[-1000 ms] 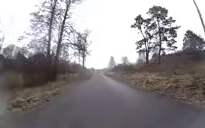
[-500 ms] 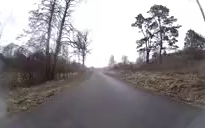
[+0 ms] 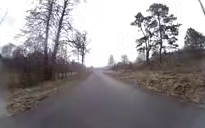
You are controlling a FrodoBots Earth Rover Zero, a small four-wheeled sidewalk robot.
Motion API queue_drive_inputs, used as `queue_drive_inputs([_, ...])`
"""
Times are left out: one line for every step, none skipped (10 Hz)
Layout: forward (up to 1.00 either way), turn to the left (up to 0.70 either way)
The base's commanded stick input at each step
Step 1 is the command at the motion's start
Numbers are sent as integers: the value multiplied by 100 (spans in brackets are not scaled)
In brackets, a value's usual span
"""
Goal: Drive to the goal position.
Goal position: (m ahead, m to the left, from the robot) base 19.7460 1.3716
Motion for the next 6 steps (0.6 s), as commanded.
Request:
queue_drive_inputs([70,0])
queue_drive_inputs([70,0])
queue_drive_inputs([70,0])
queue_drive_inputs([70,0])
queue_drive_inputs([70,0])
queue_drive_inputs([70,0])
